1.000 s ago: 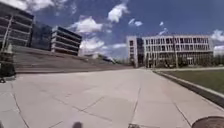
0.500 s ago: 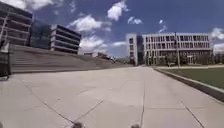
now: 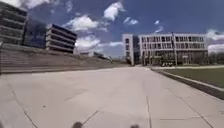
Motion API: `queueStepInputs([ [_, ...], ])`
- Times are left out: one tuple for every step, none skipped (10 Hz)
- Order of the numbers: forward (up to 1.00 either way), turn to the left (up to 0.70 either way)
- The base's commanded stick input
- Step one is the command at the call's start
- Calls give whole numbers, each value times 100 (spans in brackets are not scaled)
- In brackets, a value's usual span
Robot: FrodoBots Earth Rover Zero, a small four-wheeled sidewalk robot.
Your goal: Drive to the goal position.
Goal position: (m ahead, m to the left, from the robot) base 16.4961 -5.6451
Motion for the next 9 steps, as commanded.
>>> queueStepInputs([
  [70,0],
  [70,0],
  [70,0],
  [70,0],
  [70,0],
  [70,0],
  [70,-6],
  [70,-34],
  [70,-34],
])
